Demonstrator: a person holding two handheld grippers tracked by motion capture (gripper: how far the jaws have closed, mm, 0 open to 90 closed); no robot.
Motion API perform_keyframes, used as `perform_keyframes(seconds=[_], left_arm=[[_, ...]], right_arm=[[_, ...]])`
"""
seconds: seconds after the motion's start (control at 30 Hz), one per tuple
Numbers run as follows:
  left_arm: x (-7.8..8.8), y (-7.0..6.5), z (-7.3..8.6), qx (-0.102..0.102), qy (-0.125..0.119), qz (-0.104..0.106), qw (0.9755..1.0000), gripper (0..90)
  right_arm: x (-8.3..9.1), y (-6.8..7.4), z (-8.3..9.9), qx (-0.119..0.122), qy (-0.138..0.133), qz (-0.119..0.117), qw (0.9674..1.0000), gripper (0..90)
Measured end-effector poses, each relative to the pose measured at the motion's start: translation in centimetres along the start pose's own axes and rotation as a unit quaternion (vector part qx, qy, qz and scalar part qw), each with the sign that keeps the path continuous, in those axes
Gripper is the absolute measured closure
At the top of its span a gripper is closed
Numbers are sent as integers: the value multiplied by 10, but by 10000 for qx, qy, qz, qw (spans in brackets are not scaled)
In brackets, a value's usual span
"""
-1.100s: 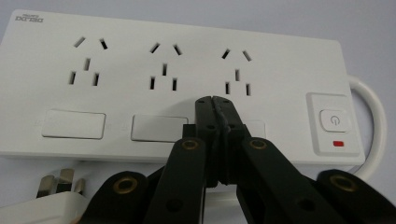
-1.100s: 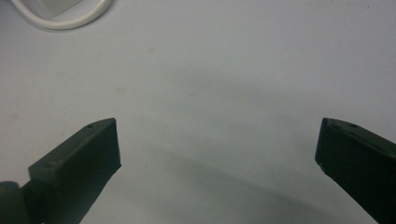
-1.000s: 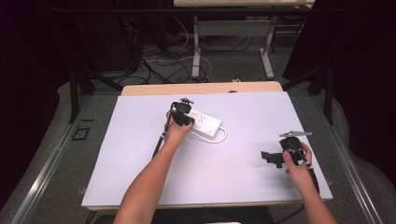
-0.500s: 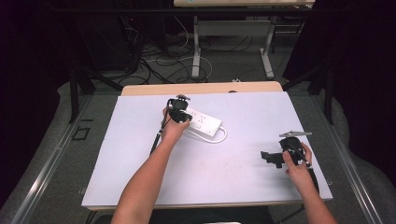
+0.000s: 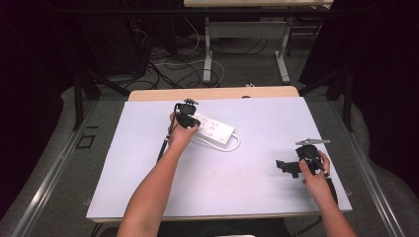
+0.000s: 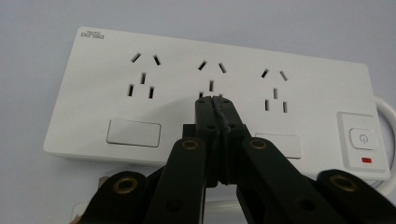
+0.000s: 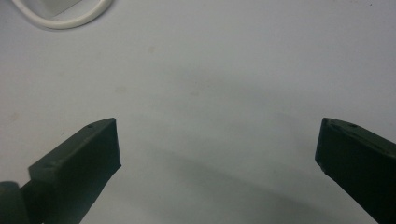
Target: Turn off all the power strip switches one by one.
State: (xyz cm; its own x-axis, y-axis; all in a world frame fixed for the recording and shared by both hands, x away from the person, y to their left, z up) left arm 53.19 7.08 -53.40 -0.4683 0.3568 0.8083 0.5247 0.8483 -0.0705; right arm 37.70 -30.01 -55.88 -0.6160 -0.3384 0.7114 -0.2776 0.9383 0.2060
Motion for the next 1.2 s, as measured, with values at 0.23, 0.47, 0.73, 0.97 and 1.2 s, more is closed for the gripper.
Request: perform_keyframes(seconds=[0.23,0.47,0.73,0.97,1.2], left_arm=[[0,4,1,30,18,-46,10000,900],[-2,5,3,38,63,-75,9999,900],[-5,4,5,-46,124,-95,9999,900],[-5,5,4,-27,106,-108,9999,900],[-5,7,4,-2,109,-120,9999,900]], right_arm=[[0,0,0,-10,7,16,10000,0],[0,0,0,5,4,-3,10000,0],[0,0,0,10,6,2,10000,0],[0,0,1,19,19,0,10000,0],[0,0,1,24,27,10,10000,0]])
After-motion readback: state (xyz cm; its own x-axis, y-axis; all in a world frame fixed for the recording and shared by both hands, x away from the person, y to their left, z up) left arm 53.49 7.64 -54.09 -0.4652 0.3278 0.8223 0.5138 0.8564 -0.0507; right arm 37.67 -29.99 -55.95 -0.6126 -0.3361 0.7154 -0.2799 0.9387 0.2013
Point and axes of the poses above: each handheld gripper's, and its own axes: x roughly backward along the jaws, z roughly out of its underside, y roughly to its left, the point moved 3 cm from there along -x, roughly forward along the jaws, and after that the axes turned 6 degrees about -x, right-handed, at the moved point
